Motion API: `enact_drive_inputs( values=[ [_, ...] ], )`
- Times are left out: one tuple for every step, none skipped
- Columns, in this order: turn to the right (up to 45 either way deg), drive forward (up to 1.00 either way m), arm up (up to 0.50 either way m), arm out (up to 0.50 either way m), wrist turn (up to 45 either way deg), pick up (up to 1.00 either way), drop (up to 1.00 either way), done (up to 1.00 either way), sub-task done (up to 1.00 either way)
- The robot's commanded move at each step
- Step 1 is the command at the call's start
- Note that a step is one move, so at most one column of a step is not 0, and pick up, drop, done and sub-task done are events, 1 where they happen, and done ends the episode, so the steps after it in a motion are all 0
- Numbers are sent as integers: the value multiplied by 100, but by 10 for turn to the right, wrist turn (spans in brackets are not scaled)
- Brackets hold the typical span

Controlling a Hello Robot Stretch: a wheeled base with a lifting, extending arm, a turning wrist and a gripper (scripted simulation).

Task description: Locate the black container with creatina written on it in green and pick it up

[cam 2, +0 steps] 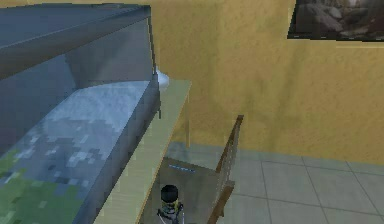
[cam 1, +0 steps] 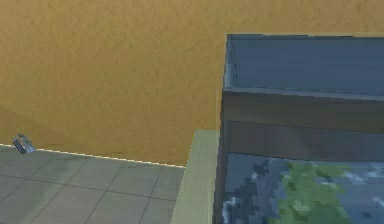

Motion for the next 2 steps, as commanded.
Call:
enact_drive_inputs(
  values=[
    [0,0,10,0,0,0,0,0,0],
    [0,0,0,0,0,0,0,100,0]
  ],
)
